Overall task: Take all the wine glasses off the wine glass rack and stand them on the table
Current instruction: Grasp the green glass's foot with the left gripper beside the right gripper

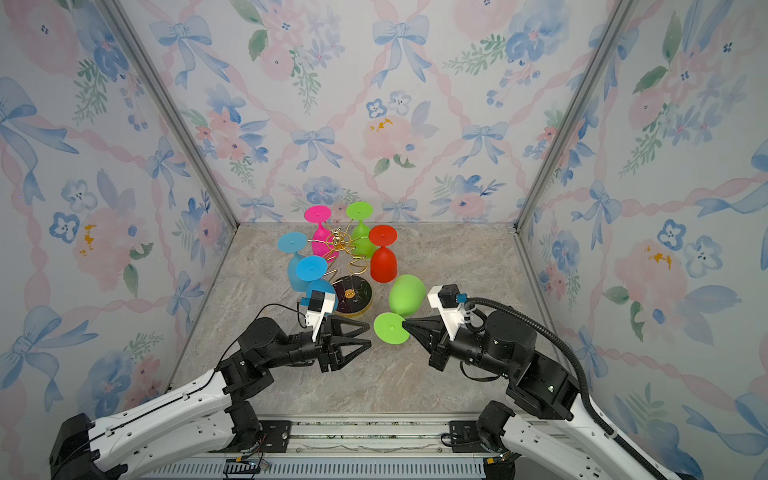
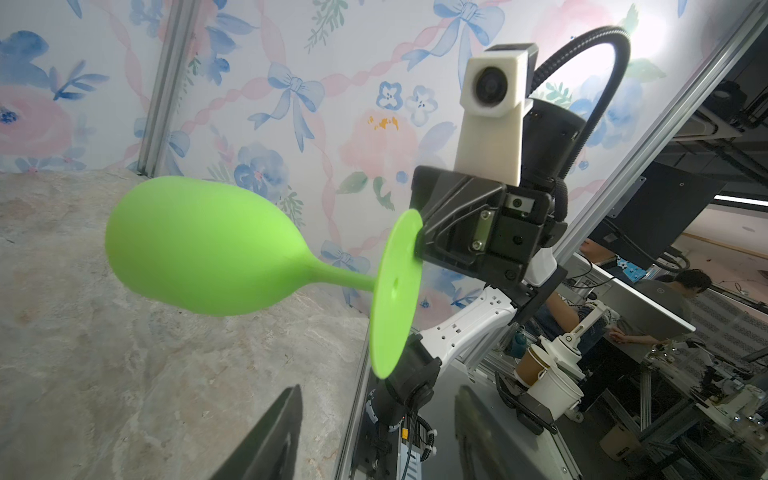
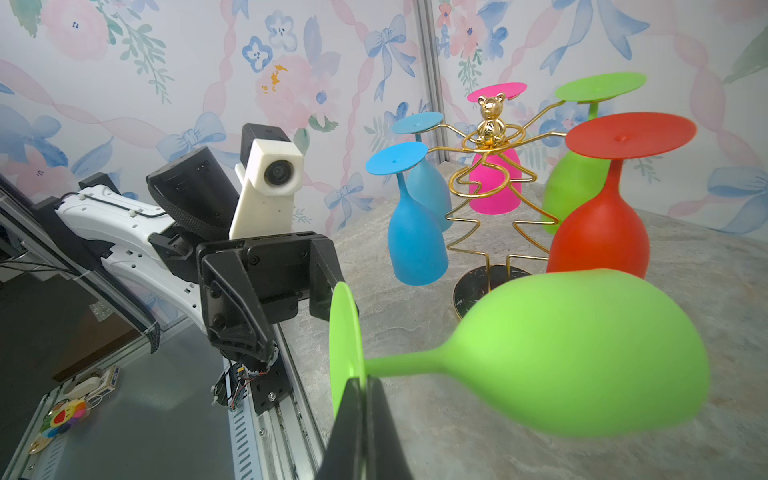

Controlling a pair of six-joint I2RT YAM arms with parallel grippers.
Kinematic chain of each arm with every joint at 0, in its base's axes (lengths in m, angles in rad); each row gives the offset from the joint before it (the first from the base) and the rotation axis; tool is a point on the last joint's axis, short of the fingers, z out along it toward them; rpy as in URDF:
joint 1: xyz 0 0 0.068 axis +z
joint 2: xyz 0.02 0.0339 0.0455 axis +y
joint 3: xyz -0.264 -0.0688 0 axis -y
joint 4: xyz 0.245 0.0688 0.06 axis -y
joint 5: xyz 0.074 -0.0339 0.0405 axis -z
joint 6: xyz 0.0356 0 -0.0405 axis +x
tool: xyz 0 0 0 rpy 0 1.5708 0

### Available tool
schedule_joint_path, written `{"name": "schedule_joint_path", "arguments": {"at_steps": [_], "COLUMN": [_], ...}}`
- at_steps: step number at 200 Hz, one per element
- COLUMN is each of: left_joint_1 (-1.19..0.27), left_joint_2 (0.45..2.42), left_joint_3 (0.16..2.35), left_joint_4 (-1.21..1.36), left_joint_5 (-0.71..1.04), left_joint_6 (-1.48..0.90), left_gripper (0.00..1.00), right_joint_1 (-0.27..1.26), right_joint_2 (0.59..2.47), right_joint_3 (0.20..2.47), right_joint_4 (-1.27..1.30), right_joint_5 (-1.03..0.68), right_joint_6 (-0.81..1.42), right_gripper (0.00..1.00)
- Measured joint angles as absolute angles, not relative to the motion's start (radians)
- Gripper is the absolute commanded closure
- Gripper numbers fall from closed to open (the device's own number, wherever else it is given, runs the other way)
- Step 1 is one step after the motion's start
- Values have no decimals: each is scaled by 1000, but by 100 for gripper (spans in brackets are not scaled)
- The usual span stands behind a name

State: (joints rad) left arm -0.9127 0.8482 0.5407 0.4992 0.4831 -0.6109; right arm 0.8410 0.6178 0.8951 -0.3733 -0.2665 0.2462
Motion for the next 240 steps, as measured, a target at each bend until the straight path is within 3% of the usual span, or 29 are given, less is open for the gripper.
{"name": "schedule_joint_path", "arguments": {"at_steps": [83,113,163,240], "left_joint_1": [-917,-923,-924,-924], "left_joint_2": [878,899,907,907], "left_joint_3": [548,550,561,561], "left_joint_4": [562,573,582,589], "left_joint_5": [514,518,524,521], "left_joint_6": [-635,-646,-659,-659], "left_gripper": [47,62,70,93], "right_joint_1": [841,842,842,847], "right_joint_2": [622,649,661,661], "right_joint_3": [866,858,849,849], "right_joint_4": [-297,-268,-239,-225], "right_joint_5": [-315,-335,-349,-367], "right_joint_6": [253,263,269,273], "right_gripper": [100,100,100,99]}}
